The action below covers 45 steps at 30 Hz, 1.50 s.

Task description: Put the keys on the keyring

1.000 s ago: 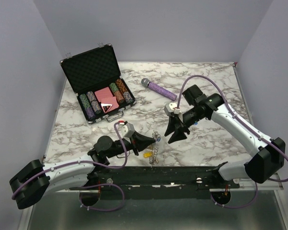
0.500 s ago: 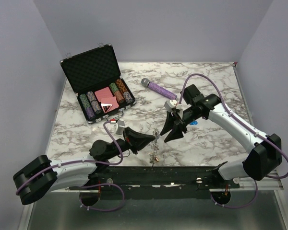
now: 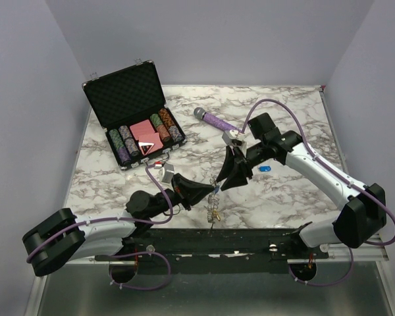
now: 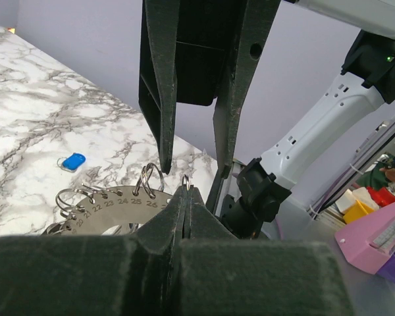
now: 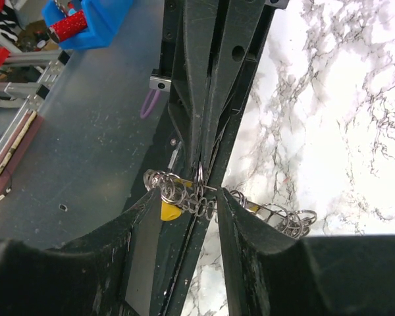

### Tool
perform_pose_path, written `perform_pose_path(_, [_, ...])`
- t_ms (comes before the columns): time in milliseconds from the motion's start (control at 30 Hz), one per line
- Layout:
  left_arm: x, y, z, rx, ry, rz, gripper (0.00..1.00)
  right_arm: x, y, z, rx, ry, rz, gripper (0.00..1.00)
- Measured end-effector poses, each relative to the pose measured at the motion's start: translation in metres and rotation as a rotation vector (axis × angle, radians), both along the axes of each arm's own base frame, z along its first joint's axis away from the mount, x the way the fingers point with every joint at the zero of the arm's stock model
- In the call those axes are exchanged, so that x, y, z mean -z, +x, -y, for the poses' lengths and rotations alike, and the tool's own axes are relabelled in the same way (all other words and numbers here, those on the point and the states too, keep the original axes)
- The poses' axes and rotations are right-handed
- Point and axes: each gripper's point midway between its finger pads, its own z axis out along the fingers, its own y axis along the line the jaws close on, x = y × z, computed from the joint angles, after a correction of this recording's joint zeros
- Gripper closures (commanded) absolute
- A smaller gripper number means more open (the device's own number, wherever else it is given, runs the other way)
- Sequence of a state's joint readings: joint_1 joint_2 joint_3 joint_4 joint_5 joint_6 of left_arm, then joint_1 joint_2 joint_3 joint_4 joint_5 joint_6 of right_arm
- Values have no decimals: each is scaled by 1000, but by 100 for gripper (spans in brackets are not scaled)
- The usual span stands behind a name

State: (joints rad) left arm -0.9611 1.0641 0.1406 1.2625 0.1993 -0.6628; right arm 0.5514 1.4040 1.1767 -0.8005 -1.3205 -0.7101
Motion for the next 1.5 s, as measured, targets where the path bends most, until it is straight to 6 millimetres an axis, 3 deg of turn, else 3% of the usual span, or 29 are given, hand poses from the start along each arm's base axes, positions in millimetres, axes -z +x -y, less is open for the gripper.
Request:
perform_pose_path(900, [-4, 4, 0, -24, -1, 20, 100, 8, -5, -5, 12, -9, -54, 61])
perform_pose_path(1500, [-8, 5, -1, -32, -9, 46, 100, 8, -7, -7, 9, -11, -66, 81])
